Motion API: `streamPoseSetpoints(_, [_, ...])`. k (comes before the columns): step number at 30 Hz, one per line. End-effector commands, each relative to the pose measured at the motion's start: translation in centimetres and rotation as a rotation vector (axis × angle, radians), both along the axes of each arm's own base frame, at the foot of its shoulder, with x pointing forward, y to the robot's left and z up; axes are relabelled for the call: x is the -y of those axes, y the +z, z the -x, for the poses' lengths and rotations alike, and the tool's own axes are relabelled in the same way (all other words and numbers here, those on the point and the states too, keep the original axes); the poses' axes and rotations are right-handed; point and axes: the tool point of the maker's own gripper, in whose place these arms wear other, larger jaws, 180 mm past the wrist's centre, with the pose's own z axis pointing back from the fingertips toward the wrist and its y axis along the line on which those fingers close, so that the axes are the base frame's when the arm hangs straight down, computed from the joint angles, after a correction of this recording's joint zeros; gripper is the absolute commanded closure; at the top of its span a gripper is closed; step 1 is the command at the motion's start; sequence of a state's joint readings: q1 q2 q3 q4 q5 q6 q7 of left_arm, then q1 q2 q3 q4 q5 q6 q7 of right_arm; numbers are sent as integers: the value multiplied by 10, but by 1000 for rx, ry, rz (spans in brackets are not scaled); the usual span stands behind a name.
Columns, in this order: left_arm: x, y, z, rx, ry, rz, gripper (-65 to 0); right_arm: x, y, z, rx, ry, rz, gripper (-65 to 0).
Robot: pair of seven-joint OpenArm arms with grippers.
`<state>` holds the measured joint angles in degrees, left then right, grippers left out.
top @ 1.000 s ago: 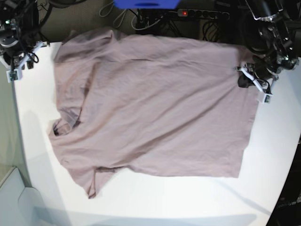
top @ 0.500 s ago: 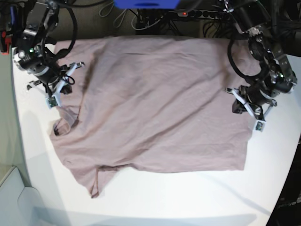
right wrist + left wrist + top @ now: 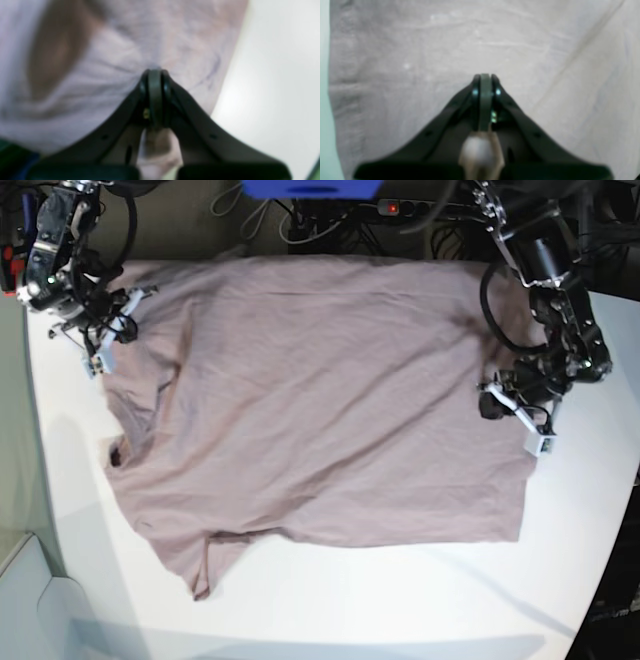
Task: Layout the t-shirt on the table in an organized manner, then fold the t-shirt properly
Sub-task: 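Release the t-shirt and regrasp its shoulder edges with both grippers, then pull the t-shirt shoulders apart with both grippers to smooth it flat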
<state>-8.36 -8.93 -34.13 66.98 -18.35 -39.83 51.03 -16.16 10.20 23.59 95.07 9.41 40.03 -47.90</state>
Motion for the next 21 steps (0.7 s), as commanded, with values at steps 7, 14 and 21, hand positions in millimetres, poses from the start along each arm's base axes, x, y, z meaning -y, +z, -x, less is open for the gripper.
streamPoseSetpoints(7, [-9,9,-14,37,14,7,-3,-4,43,19,53,75,117,0])
streamPoseSetpoints(14, [-9,9,-13,36,14,12,-3,-6,65,10,116,92,148,0])
streamPoseSetpoints(21, [-15,30,-10,68,-11,-63,-3,-13,66,3,139,73,123,0])
